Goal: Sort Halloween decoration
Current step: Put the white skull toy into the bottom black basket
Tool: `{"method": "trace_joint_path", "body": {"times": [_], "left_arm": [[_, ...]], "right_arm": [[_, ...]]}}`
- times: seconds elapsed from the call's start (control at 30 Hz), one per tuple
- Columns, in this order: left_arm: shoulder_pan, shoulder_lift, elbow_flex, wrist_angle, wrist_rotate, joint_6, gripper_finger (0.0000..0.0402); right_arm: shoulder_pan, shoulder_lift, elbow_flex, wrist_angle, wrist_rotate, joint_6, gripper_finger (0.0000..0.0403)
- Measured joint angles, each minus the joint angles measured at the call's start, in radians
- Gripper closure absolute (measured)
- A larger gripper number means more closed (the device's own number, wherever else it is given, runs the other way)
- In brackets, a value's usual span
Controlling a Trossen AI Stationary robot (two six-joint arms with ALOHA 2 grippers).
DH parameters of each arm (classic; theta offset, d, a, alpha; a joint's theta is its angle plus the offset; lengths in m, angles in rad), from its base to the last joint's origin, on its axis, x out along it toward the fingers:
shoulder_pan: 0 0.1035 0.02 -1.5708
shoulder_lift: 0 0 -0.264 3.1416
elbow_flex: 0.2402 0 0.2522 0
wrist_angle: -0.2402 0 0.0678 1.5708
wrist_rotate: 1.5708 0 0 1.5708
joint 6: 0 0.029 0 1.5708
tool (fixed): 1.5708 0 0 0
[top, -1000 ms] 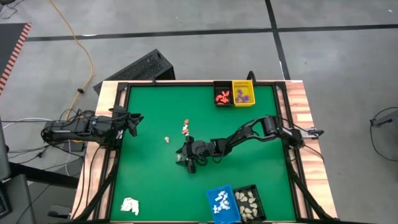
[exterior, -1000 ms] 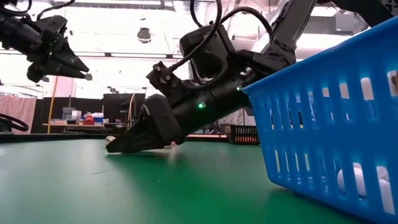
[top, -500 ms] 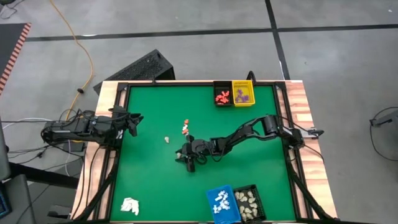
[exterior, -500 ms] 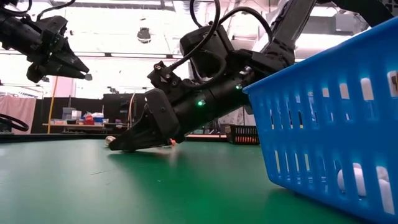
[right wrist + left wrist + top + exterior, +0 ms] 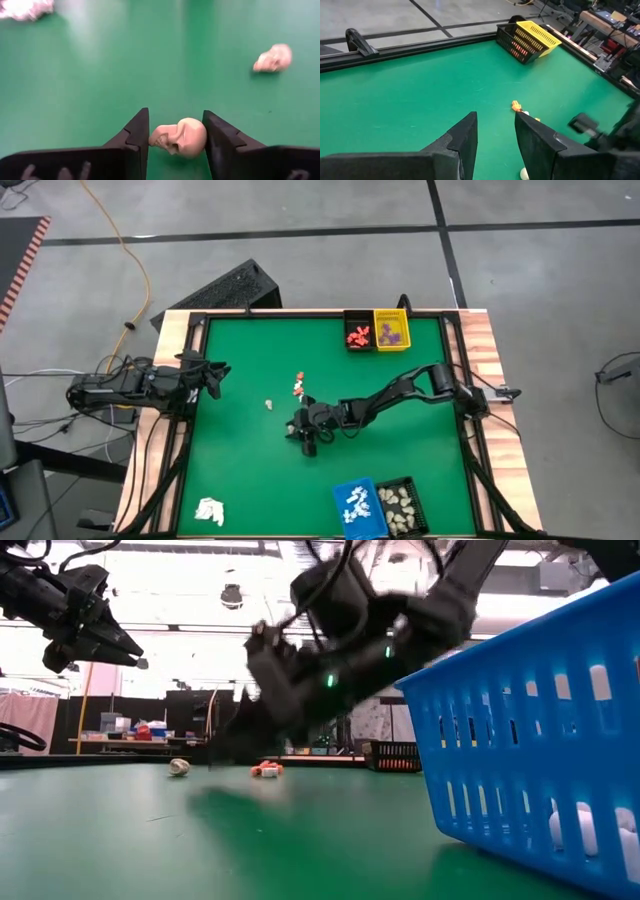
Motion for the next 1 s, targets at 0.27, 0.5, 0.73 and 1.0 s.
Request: {"method": "trace_joint_path", "body": {"times": [0.27,0.5,0.73,1.0], "left_arm": [[0.000,0.000,0.000,-0.001,0.001,0.000,0.0281],[0.000,0.000,0.000,-0.001,0.013,0.000,0.0281],[0.000,0.000,0.000,-0.001,0.013,0.000,0.0281],[0.000,0.000,0.000,-0.001,0.011,0.000,0.0281]], "right_arm": [[0.028,-0.221,0.002,-0.353,-0.060,0.018,0.0257],[0.140,-0.441,0.003,-0.765,-0.134,0.219,0.0258],[0.334,-0.578,0.004,-0.992,-0.143,0.609,0.0254],[0.591,-0.565,0.004,-1.094,-0.124,1.047,0.0252]]}}
